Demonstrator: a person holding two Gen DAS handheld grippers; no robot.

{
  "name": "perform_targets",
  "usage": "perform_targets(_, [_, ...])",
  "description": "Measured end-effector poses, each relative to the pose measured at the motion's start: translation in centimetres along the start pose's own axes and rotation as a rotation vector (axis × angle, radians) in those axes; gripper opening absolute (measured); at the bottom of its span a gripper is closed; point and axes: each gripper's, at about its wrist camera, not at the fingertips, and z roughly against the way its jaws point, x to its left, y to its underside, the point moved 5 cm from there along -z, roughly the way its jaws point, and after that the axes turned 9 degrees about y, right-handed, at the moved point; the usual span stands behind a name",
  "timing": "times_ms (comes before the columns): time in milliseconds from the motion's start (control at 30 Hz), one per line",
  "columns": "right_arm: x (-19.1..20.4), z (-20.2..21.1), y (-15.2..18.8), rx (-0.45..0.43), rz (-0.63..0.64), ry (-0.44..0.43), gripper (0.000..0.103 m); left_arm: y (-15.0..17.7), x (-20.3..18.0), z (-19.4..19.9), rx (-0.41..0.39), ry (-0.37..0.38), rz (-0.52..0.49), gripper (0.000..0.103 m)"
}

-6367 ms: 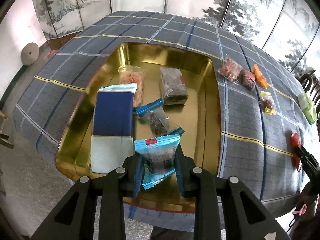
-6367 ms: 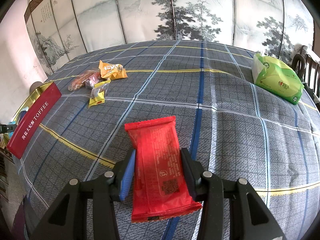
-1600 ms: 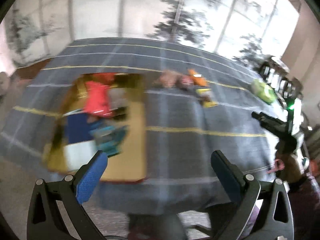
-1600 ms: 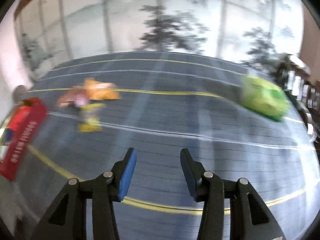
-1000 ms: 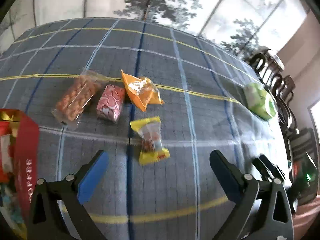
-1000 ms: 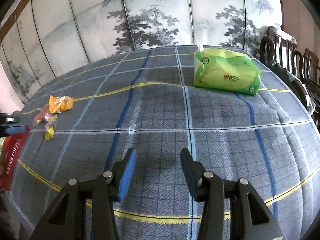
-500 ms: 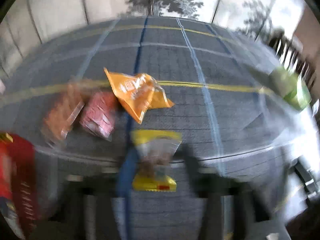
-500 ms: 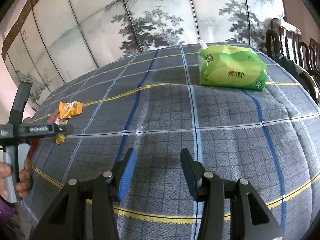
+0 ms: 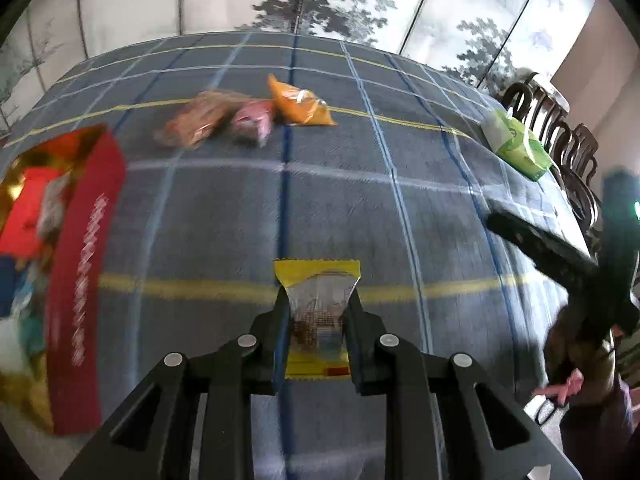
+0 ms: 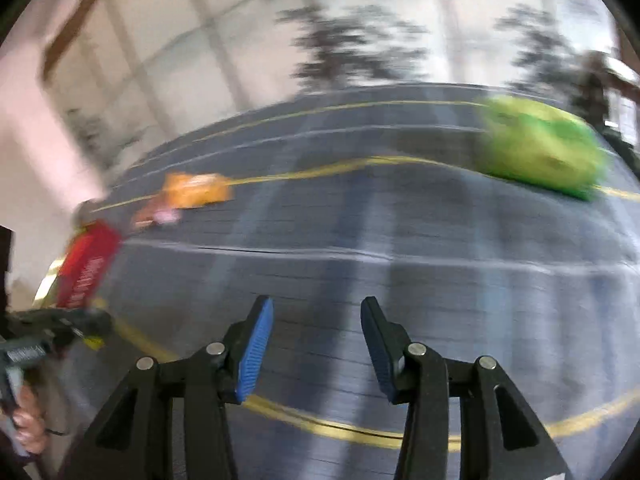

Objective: Organize snacks
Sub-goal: 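Grasp the clear bag of peanuts with the right gripper while the left gripper holds the yellow candy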

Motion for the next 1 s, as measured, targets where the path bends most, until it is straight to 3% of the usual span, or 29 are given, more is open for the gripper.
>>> perform_targets(167, [8.8, -1.0, -2.9, -0.007, 0.151, -0.194, 0.047, 1.3, 1.3, 3.2, -0.019, 0.001, 0.029, 0.021])
perform_targets(333, [15.2, -3.2, -5.5, 0.013, 0.227, -0.296, 0.047, 1.5, 2.5, 5.7, -0.064, 0.008, 0.053, 0.021])
perform_targets(533, [21.1, -7.7, -9.1, 0.222, 0.092, -0.480, 0.047, 2.0, 3.7, 8.5, -0.110, 0.022, 0.060, 0.021])
perform_targets(700, [23.0, -12.1, -11.0, 0.349, -0.103, -0.448, 0.047, 2.0, 5.4, 10.3, -0.146, 0.022, 0.075, 0.021])
perform_targets(867, [23.9, -15.1, -11.1, 0.421, -0.177, -0.233, 0.048, 2.9, 7.6, 11.8, -0.162, 0.039, 0.109, 0.022])
perform_targets(1000, [25.0, -16.3, -11.1, 0.424, -0.128, -0.123, 0.048, 3.2, 8.7, 13.1, -0.183, 0.048, 0.122, 0.022])
